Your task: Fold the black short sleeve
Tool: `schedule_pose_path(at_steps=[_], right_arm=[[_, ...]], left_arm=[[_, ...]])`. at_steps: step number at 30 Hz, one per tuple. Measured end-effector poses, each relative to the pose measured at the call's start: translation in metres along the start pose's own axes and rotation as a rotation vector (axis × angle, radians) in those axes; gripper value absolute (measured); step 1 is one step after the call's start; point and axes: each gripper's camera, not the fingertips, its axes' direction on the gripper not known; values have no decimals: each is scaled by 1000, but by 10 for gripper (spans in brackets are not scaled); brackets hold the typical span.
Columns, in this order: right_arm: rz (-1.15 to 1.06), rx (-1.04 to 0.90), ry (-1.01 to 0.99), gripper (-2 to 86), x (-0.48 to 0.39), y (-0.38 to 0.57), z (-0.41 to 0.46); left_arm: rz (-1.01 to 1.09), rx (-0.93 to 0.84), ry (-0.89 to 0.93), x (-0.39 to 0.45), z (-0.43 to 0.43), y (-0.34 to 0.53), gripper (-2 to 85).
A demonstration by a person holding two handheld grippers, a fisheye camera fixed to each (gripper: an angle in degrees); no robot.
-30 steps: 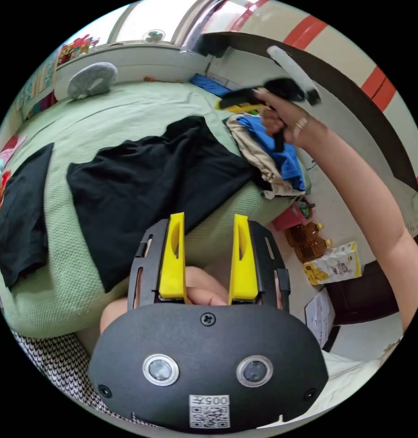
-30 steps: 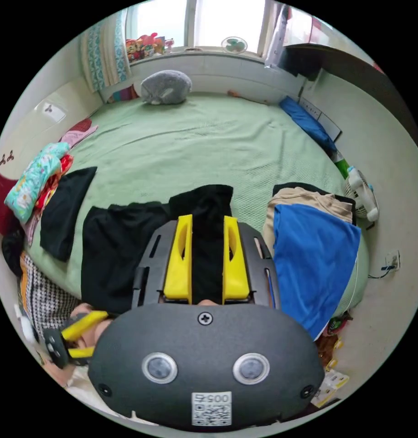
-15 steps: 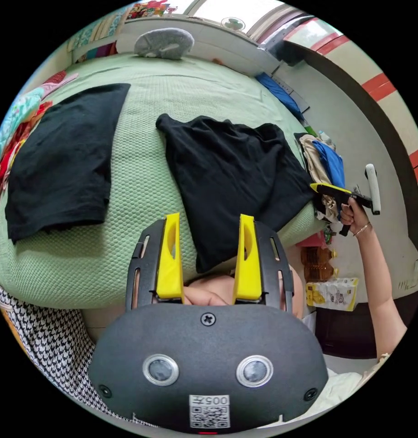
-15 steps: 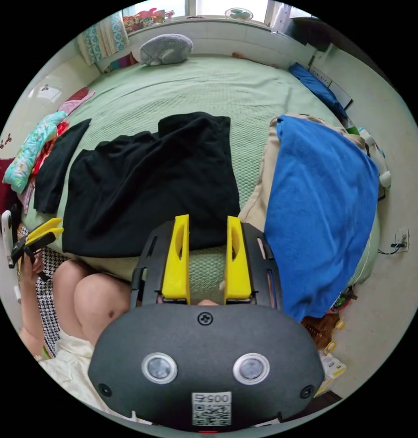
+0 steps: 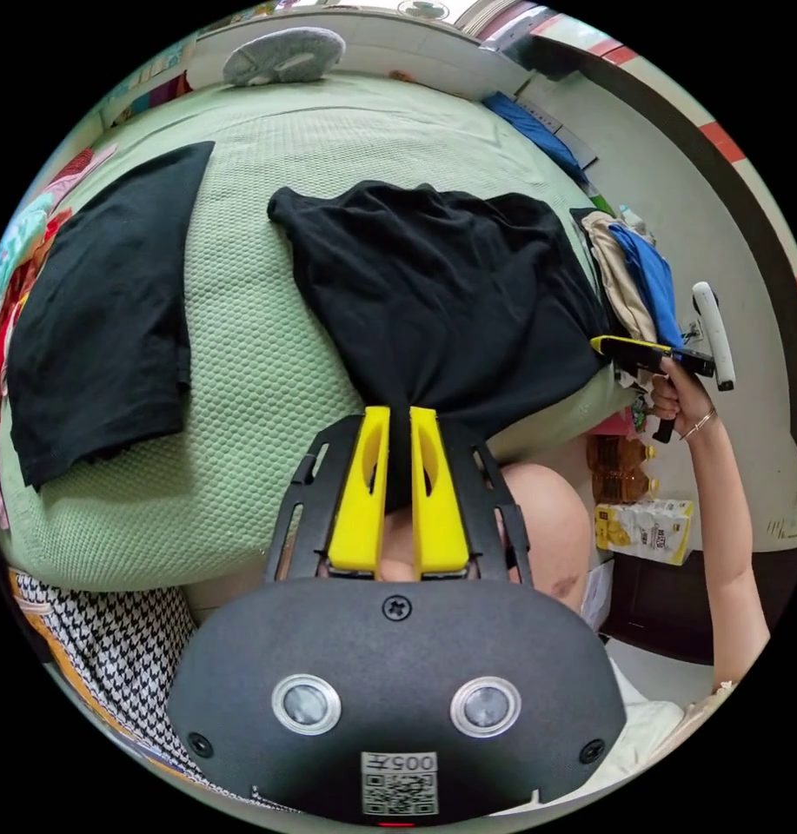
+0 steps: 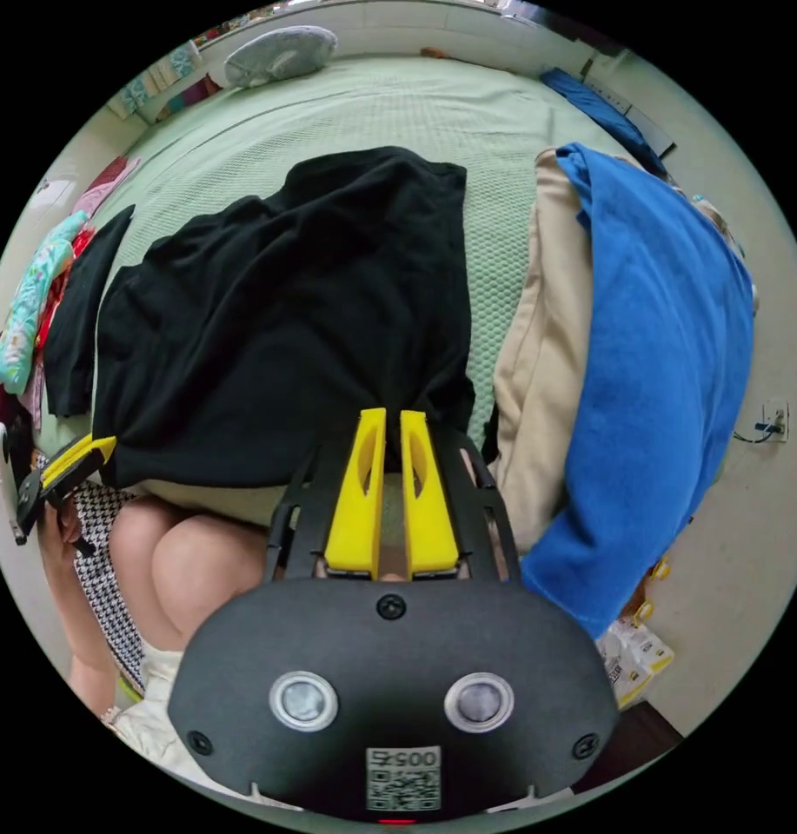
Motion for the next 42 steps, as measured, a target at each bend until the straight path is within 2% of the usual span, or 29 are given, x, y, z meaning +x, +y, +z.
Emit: schedule_pose_path(at_steps=[6,11,16,23,25,28,32,36,42], right_arm=[[-81,-102,-43,-7,-18,33,6],[-124,-57,-68,-2,-19,46,0],[-140,46,-109,-2,-21,50,-15],[-199,106,-53,-3,-40,63,-17],[-207,125,-50,-6,-44,69,-17],[-208,155,-50,-8,-45,76,-19],[-188,167,-75,-9,-44,78,-17],[-210,180,-121,-9,-61,79,-12],[-303,201,-74,-9,-113,80,-4]], left_arm=[[-18,-12,-19,-29,-10,20,52],[-64,82,-26,-54,-30,29,92],[-47,178,-34,-67,-47,-12,125],[-10,105,-46,-71,-22,-76,152],[4,44,-92,-68,-8,-86,144],[33,44,-167,-59,-5,-84,126],[23,50,-111,-61,-12,-81,63],[3,77,-42,-76,-39,-80,55],[-19,85,-205,-100,-69,-74,58]])
